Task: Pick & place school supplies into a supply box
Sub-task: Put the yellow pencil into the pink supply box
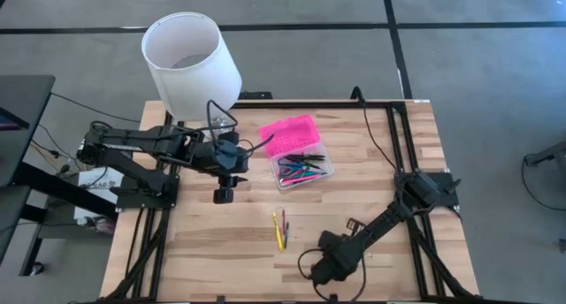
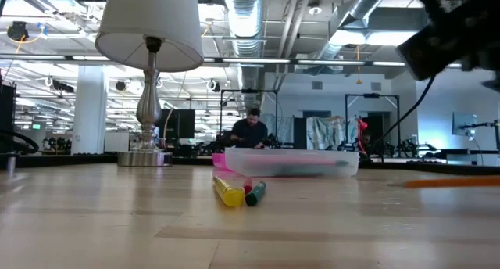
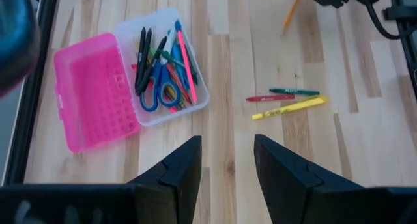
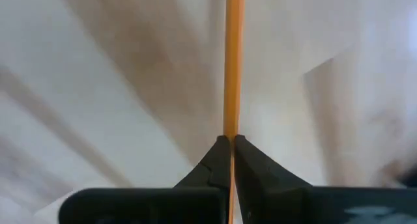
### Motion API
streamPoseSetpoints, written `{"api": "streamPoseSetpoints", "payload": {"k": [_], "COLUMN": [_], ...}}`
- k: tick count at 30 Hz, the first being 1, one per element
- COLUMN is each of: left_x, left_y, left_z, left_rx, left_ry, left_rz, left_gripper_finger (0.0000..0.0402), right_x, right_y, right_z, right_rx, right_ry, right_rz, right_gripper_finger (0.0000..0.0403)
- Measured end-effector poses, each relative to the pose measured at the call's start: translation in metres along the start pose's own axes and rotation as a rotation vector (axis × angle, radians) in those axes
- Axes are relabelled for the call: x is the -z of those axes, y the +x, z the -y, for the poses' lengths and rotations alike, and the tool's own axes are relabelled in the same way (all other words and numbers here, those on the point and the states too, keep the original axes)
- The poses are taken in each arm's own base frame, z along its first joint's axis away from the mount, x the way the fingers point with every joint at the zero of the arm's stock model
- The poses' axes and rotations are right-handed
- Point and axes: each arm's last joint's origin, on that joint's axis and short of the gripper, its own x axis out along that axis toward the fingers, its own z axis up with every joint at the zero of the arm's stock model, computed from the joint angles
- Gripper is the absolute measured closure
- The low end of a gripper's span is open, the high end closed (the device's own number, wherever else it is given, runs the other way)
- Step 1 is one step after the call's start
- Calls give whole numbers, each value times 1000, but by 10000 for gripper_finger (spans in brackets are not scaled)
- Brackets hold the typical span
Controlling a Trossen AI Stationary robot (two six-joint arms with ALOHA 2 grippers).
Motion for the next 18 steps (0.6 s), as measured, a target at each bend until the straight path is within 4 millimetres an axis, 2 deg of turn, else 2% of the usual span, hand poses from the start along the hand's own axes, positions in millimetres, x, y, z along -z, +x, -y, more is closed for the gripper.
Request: {"api": "streamPoseSetpoints", "payload": {"k": [9, 18], "left_x": [6, 9], "left_y": [0, -1], "left_z": [0, -1], "left_rx": [-5, -7], "left_ry": [-12, -8], "left_rz": [-66, -91], "left_gripper_finger": [265, 265], "right_x": [-22, -56], "right_y": [-16, -29], "right_z": [23, 53], "right_rx": [112, 227], "right_ry": [-89, -140], "right_rz": [23, 71], "right_gripper_finger": [402, 402]}}
